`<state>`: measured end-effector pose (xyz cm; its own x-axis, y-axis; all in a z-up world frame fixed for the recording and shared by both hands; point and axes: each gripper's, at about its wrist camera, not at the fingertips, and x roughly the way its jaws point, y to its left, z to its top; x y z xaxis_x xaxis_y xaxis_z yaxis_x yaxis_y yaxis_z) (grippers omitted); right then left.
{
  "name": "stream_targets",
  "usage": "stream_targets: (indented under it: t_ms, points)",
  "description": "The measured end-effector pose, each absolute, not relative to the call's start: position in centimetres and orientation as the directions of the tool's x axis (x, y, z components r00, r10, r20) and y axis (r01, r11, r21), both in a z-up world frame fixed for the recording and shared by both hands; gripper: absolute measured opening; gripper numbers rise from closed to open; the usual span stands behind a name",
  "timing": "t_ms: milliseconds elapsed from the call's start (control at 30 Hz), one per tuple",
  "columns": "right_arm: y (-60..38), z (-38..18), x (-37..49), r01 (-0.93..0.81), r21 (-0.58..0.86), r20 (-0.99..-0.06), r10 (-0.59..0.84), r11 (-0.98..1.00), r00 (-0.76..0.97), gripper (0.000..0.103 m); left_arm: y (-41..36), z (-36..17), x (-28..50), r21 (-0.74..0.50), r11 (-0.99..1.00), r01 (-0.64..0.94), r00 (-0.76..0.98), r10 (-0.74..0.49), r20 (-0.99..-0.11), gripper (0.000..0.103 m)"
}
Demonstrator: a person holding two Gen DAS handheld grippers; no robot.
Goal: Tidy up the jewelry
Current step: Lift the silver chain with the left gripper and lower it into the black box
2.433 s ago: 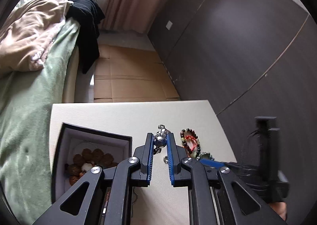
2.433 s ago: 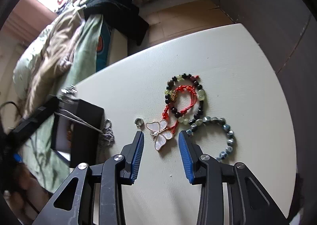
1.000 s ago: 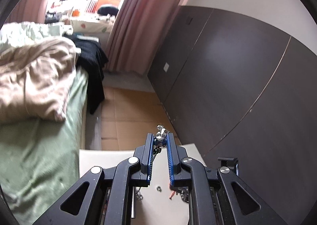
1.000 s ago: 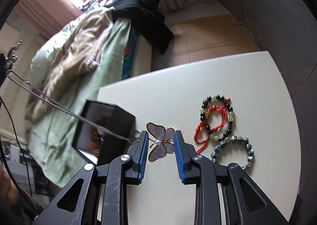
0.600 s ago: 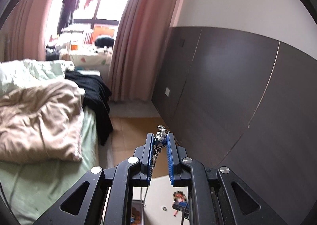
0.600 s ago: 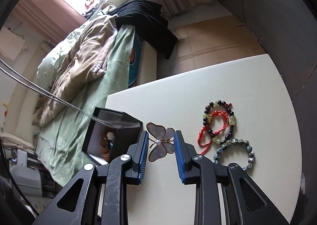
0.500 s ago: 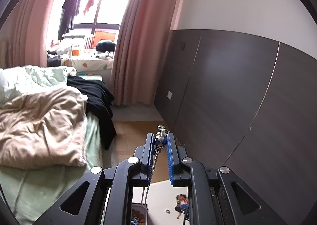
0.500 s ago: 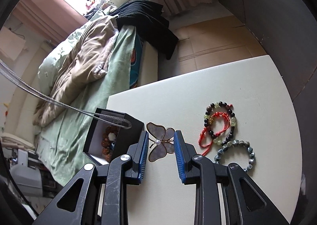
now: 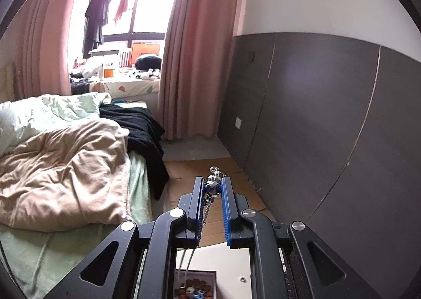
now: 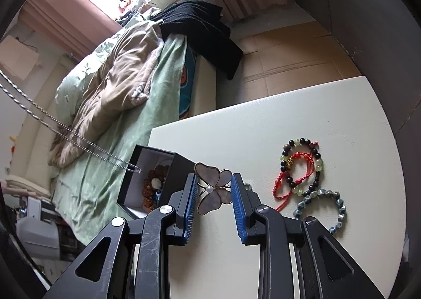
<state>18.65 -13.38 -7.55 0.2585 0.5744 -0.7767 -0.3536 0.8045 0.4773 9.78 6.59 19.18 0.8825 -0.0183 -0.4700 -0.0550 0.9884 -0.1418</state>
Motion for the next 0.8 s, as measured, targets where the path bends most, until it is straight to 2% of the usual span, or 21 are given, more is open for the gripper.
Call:
stream_targets:
  t_ms: [267,533,800]
  points:
    - [-13.1,-7.8,18.6,-0.350,0.468,-0.784,0.564,0.811,0.258,0.027,7.9,15.3,10.6,-0.167,0.983,-0.080,0.861,-0.016,-0.509,0.013]
    - [-13.2,-7.8,18.5,-0.344,0.460,-0.787,0.555,0.818,0.268,0.027,8.8,9.0,11.2,-0.280,0.955,-0.099,0.820,-0.082,-0.567,0.013]
    - [-13.0,-7.9,18.3,-0.353,0.444,-0.796,0.543,0.824,0.267,0.027,10.2,2.7,11.8,-0.355,0.920,-0.164,0.787,-0.095,-0.610,0.013]
